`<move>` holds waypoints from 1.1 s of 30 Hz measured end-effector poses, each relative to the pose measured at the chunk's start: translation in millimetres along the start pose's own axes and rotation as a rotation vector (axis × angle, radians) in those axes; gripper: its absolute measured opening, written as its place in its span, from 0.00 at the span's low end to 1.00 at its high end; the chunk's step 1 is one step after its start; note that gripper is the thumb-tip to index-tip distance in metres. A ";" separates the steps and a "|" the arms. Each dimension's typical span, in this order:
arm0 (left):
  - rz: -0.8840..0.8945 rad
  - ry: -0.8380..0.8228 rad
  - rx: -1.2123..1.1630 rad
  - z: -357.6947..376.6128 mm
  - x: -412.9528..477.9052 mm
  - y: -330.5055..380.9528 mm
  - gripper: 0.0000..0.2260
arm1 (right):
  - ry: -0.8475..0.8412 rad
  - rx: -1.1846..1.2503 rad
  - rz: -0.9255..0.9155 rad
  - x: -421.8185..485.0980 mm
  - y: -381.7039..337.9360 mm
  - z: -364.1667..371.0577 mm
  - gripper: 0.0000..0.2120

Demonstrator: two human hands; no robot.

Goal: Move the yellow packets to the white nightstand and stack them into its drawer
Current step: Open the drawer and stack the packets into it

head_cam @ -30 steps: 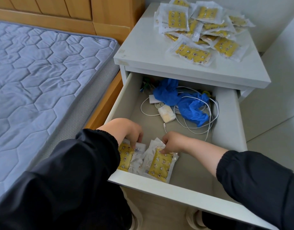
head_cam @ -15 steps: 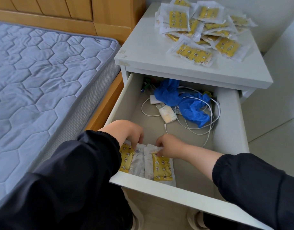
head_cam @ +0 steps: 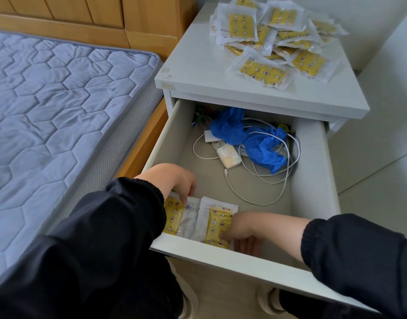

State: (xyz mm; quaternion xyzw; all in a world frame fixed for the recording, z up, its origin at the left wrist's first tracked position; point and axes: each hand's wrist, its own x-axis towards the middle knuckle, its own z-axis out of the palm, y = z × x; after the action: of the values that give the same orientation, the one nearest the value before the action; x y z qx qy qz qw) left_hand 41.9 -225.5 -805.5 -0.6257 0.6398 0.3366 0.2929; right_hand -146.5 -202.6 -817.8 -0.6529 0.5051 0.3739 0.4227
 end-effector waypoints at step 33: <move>-0.044 0.171 0.249 7.3 -2.9 16.3 0.17 | 0.522 -0.217 -0.421 31.6 -3.5 -36.7 0.20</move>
State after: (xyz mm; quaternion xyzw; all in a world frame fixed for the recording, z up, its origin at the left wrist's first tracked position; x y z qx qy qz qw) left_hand 25.4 -218.1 -806.6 -0.6250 0.6852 0.1937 0.3200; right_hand -134.2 -247.1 -832.8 -0.8575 0.4078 0.1505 0.2753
